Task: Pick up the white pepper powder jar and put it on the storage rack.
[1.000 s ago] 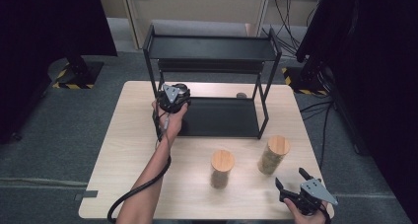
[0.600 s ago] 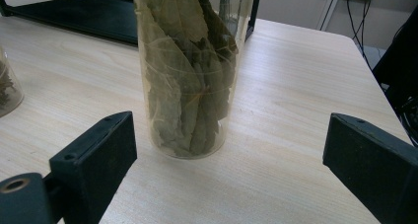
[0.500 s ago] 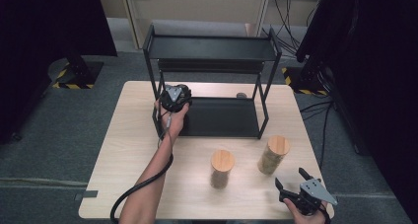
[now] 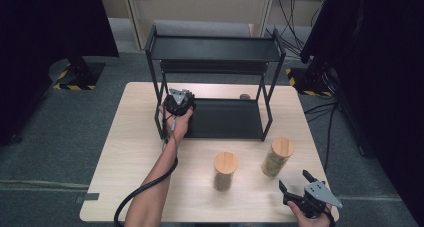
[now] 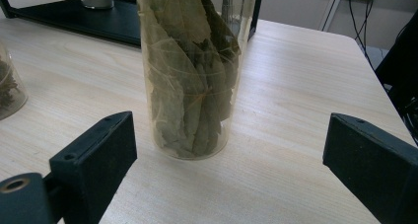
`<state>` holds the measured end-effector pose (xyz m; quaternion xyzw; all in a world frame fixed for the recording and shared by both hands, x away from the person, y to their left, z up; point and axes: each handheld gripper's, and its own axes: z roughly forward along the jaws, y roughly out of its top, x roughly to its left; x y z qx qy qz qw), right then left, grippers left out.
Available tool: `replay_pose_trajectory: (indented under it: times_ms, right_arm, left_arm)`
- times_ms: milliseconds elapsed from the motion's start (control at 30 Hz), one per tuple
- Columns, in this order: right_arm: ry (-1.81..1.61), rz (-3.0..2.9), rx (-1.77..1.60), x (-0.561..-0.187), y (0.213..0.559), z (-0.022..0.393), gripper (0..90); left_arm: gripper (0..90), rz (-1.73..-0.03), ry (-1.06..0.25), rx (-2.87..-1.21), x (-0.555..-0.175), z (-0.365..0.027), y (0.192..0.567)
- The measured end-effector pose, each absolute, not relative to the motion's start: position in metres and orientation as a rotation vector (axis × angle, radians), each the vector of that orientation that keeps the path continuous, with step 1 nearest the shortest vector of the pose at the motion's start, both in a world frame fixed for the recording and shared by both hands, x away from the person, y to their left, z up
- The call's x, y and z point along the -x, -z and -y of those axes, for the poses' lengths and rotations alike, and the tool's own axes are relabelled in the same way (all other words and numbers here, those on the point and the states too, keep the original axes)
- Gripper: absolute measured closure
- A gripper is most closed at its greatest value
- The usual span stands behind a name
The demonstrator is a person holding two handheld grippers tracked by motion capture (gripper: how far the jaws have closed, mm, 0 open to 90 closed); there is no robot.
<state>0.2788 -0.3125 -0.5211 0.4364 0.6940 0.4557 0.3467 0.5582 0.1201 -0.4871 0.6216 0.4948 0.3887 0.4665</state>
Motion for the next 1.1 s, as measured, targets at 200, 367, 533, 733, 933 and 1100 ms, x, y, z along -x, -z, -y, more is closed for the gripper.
replay_pose_trajectory:
  times_ms: [200,367,533,733,933,1100]
  right_arm:
    - [-1.181,-1.803,-1.131,-0.279,0.521,0.312,6.3]
    - [-1.182,-1.802,-1.13,-0.279,0.521,0.312,6.2]
    - [-1.184,-1.802,-1.129,-0.279,0.521,0.312,6.2]
    - [-1.183,-1.805,-1.131,-0.279,0.521,0.312,6.2]
    - [-1.179,-1.805,-1.129,-0.279,0.521,0.312,6.2]
    - [-1.18,-1.805,-1.127,-0.279,0.521,0.312,6.2]
  left_arm:
    - [34.5,-1.219,-0.954,-1.511,-0.558,-0.12,0.489]
    - [34.3,-1.221,-0.951,-1.509,-0.558,-0.121,0.489]
    - [33.8,-1.222,-0.939,-1.507,-0.558,-0.121,0.489]
    - [22.2,-1.219,-0.887,-1.474,-0.557,-0.12,0.484]
    - [11.7,-1.226,-0.902,-1.494,-0.55,-0.117,0.482]
    - [9.3,-1.21,-0.915,-1.495,-0.544,-0.115,0.478]
